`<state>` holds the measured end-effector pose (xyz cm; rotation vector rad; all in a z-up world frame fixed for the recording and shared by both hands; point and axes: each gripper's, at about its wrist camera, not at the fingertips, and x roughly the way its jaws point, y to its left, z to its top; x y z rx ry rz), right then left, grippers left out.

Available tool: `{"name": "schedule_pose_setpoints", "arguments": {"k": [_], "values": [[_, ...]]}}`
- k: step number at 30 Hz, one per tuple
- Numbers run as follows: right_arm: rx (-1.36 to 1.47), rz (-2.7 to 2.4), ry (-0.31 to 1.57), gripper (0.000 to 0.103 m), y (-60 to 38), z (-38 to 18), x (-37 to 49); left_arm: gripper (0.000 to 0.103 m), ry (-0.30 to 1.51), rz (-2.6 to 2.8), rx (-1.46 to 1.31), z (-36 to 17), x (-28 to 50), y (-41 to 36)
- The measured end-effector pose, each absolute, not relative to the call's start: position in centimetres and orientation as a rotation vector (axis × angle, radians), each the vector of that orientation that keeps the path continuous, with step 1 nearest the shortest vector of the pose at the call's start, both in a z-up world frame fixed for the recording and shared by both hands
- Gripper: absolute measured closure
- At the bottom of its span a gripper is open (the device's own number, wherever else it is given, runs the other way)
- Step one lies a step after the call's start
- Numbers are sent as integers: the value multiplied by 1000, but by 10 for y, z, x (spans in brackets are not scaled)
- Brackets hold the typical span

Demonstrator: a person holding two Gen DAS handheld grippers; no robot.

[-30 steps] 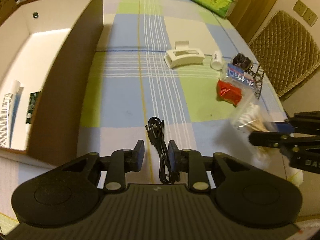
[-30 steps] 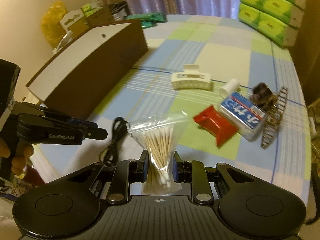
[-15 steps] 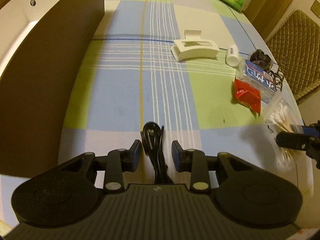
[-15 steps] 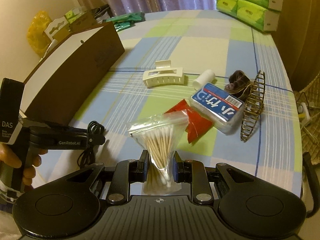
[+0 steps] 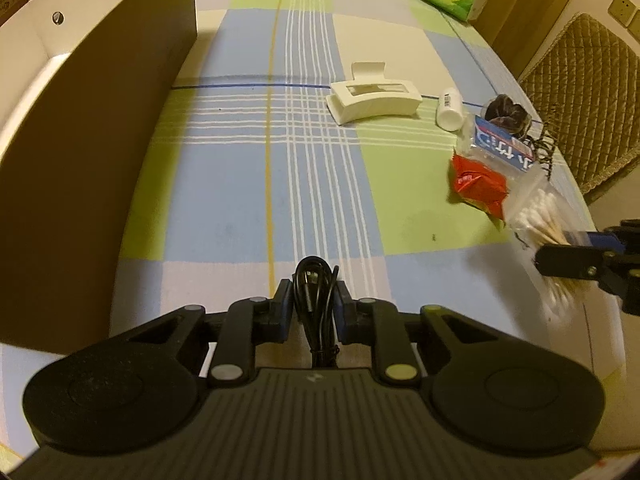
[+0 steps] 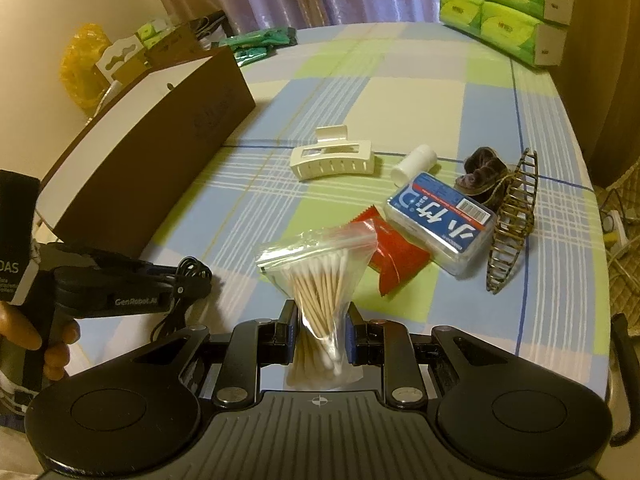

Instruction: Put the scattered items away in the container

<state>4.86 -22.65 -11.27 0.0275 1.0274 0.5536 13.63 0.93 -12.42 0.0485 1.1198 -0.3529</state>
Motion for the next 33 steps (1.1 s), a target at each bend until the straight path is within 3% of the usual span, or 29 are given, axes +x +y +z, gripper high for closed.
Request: {"name": "schedule_pose_setpoints", "arguments": {"k": [33], "values": [[59,795,888,83,-116,-42,44,87,815,-342,-105,13,107,121]]}}
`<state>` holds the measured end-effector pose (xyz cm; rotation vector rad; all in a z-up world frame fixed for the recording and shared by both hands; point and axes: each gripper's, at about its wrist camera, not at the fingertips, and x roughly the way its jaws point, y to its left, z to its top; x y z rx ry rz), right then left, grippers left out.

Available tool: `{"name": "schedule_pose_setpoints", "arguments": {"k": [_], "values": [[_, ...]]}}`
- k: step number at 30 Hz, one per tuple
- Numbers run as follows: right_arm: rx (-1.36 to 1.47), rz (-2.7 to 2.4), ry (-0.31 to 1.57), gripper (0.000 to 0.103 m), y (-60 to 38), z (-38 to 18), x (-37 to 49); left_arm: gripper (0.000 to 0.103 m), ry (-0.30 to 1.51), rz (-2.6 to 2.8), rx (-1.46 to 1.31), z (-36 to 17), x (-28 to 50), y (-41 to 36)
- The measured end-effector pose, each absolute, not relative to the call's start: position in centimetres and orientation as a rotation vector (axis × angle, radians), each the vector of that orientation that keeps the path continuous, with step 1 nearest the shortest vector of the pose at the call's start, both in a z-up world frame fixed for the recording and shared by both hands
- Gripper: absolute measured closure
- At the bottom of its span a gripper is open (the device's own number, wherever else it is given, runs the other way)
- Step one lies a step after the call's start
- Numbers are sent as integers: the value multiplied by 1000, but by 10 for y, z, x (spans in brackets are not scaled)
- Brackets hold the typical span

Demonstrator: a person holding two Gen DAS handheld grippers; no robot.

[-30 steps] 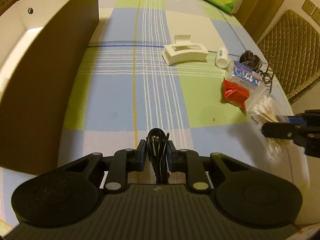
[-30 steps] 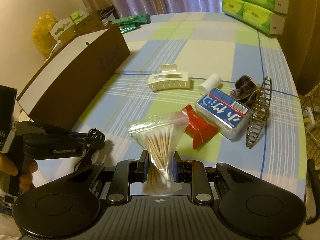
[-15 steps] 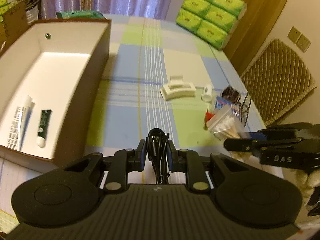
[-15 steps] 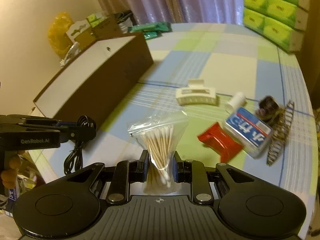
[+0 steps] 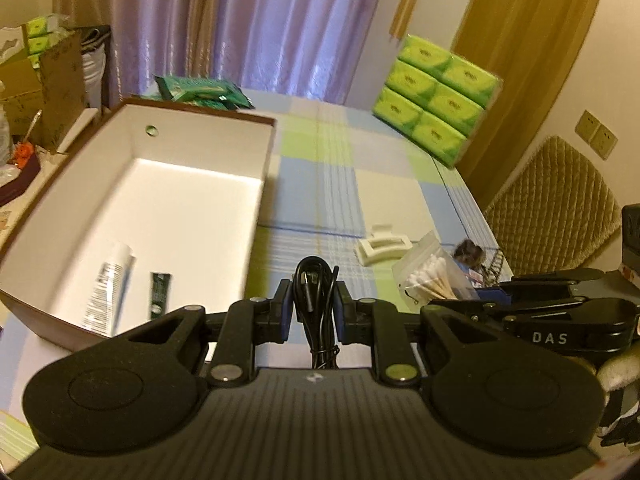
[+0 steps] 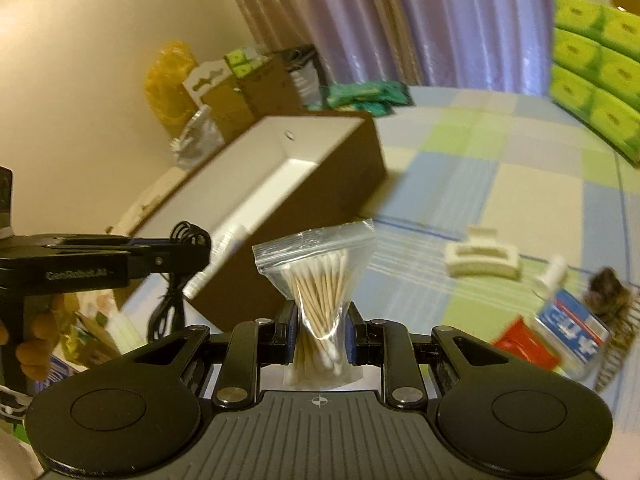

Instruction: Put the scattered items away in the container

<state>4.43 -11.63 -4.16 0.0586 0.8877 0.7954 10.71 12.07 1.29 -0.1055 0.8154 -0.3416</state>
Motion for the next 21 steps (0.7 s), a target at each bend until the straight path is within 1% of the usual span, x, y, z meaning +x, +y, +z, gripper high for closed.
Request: {"name": "schedule_pose_setpoints", "arguments": {"k": [10,21], "values": [[59,848,873,83,-53,-32,49,86,778,-300,-111,27,121,174],[36,878,874,83,22,-33,63,86,763,-284,-117,28,149,229]]}}
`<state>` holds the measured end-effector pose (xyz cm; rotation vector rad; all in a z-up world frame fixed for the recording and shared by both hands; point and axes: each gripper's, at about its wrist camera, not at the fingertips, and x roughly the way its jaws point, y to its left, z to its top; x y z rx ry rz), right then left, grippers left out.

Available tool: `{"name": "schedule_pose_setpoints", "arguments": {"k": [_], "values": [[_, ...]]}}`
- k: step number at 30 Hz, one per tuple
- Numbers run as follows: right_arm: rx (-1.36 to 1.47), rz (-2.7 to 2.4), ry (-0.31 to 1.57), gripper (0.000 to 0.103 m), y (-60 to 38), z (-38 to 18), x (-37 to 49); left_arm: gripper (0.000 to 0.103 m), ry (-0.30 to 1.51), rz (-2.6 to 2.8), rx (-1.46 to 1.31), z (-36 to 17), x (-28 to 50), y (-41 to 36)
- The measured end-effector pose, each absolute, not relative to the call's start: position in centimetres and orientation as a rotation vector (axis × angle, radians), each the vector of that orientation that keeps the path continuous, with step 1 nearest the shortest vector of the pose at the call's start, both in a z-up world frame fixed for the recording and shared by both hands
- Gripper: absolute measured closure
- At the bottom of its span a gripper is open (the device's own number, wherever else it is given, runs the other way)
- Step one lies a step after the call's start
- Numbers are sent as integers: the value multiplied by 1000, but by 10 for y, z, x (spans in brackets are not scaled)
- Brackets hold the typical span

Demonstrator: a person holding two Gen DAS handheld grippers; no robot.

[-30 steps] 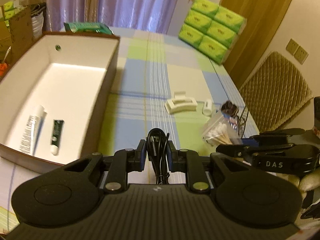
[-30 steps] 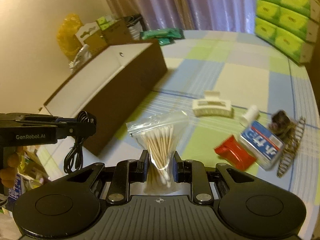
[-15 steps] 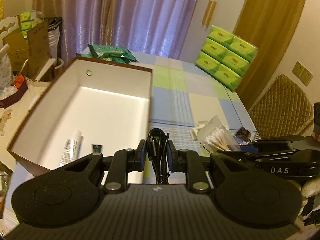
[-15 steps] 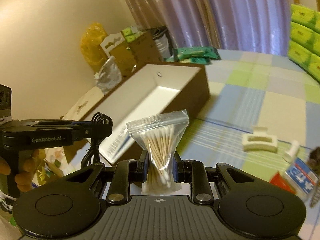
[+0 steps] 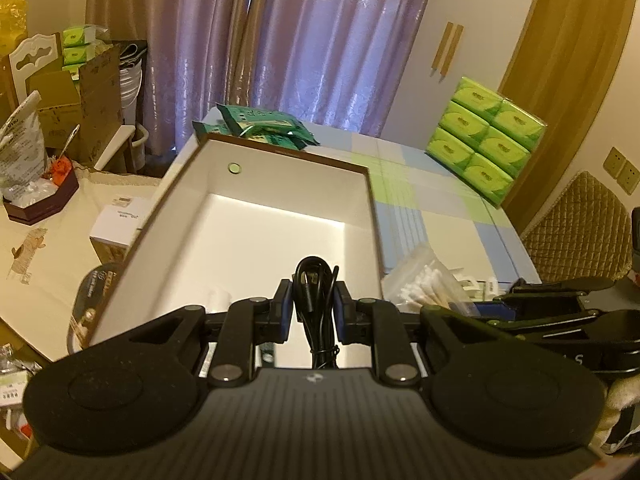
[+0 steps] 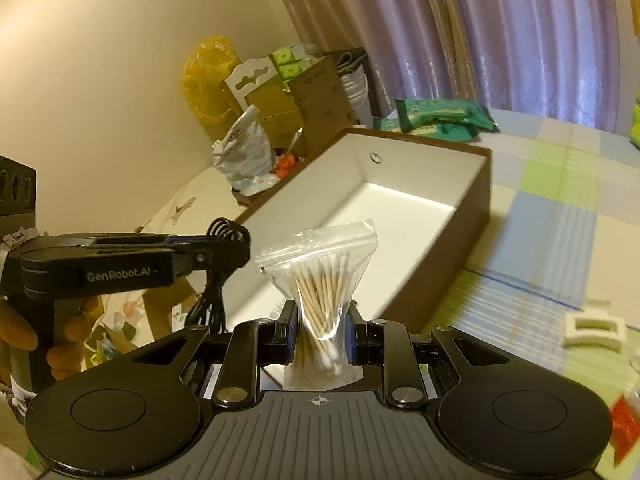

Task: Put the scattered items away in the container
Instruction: 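Lower the swab bag into the box and open the right tool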

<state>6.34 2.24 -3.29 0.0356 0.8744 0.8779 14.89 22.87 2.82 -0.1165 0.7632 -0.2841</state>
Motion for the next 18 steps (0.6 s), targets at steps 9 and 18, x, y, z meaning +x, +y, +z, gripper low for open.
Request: {"name": "schedule_pose_setpoints", "arguments": {"k": [9,18], "values": [[1,748,929,83,72,-54,95,86,810,-310,-82,10,198,251],[-53,650,978,83,101,-77,129,86,898,-350,-60,-24,253,248]]}}
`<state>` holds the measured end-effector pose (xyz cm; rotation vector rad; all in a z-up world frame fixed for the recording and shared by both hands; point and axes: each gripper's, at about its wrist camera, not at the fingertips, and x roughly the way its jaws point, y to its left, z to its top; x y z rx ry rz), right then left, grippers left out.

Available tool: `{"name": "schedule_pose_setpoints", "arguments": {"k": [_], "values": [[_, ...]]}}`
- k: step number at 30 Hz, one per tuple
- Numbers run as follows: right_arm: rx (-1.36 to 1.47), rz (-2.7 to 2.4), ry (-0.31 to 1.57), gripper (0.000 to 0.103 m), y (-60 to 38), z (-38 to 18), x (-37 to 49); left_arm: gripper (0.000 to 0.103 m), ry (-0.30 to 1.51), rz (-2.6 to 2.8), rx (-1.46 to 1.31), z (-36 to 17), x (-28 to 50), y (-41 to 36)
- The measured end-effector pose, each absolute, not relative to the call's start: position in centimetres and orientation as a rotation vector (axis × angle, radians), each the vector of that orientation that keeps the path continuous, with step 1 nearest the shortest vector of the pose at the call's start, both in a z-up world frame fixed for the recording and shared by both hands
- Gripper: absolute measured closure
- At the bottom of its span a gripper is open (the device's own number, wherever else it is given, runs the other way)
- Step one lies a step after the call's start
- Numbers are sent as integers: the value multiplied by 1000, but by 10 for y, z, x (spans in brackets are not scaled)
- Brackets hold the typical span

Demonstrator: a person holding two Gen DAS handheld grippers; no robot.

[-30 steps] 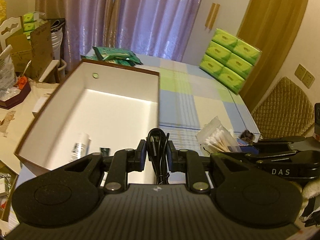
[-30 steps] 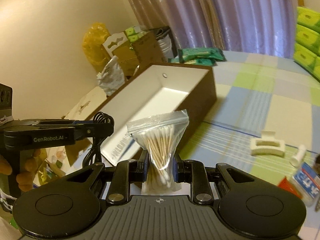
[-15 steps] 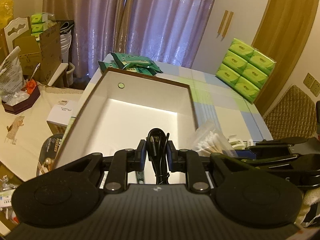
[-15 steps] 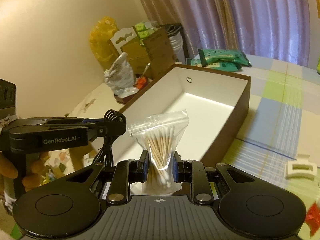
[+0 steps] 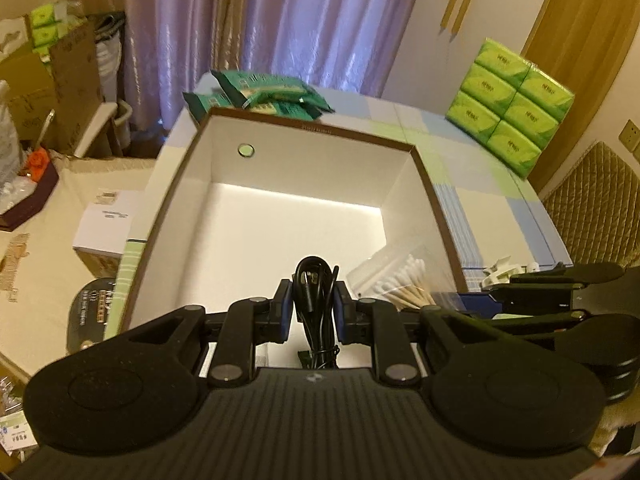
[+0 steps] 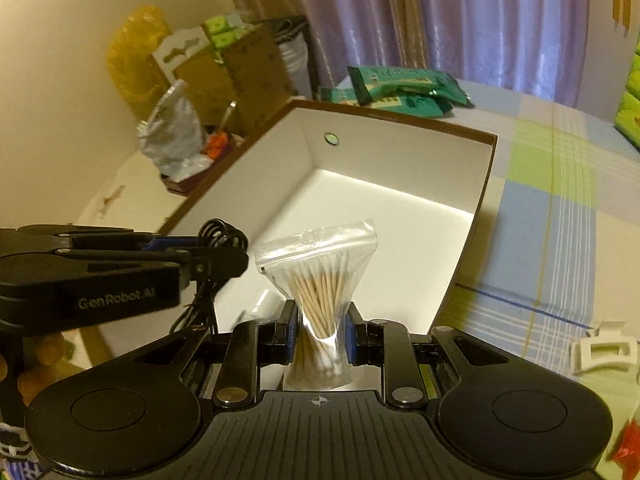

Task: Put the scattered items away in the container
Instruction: 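Lower the swab bag into the box and open the right tool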

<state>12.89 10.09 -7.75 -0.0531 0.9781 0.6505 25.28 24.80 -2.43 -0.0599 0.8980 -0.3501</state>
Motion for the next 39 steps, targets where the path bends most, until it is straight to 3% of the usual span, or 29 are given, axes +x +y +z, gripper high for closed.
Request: {"name": "schedule_pose_setpoints", "arguments": {"k": [12,25,31,35,39], "values": [[-203,576,1028,83,128,-110,161,86,1024,-346,-43,-72,297,240],[-325,611,1034,82,141,-121,174,86,1069,-341,-61,-86,312,240],[-349,640,1010,70,142,-120,172,86,1076,-336,-64,-88,314,241],[-368,627,988,52,140,-118,172,86,1076,-338,-60,-89,315,240],[-366,617,982,50,134,-116,173,86,1079,-337,-53,-90,317,237]]}}
